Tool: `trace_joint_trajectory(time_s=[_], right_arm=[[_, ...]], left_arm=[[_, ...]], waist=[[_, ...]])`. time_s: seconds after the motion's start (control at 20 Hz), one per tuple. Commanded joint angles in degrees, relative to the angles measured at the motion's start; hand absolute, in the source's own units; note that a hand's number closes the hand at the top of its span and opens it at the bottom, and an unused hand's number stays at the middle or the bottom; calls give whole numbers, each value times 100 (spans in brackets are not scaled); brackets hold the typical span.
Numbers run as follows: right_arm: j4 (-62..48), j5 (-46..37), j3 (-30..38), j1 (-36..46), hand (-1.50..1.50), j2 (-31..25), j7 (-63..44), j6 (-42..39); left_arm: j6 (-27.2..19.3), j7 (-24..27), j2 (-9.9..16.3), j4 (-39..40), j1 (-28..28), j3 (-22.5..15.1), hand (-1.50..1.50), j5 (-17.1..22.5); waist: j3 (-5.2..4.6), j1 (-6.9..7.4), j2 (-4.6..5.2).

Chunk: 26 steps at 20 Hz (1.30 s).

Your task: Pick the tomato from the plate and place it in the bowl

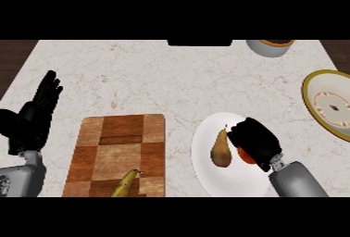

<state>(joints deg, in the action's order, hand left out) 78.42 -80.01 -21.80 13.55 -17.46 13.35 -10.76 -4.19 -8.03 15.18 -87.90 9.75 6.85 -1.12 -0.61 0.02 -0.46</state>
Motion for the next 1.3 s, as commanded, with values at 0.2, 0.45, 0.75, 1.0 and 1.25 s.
trace_joint_trajectory(time_s=[0.2,0.45,0.75,1.0,1.25], right_arm=[[-782,912,1711,147,150,779,-1302,-321],[-1005,1149,2697,784,150,1246,-2772,-515],[-433,1020,2923,1192,150,784,-2975,-130],[1219,883,3083,1140,150,687,-3460,231],[2170,1383,3563,1336,150,586,-3794,-223]], left_arm=[[-2,91,-55,-109,-115,4,0,-13],[115,3,-33,-242,-216,32,0,110],[-71,-170,-112,-364,-117,-72,0,-139],[-5,98,-128,-144,-366,37,0,-71],[157,84,-42,-224,-409,140,0,57]], waist=[[70,4,77],[63,90,50],[62,7,32],[51,-139,-14],[58,-43,19]])
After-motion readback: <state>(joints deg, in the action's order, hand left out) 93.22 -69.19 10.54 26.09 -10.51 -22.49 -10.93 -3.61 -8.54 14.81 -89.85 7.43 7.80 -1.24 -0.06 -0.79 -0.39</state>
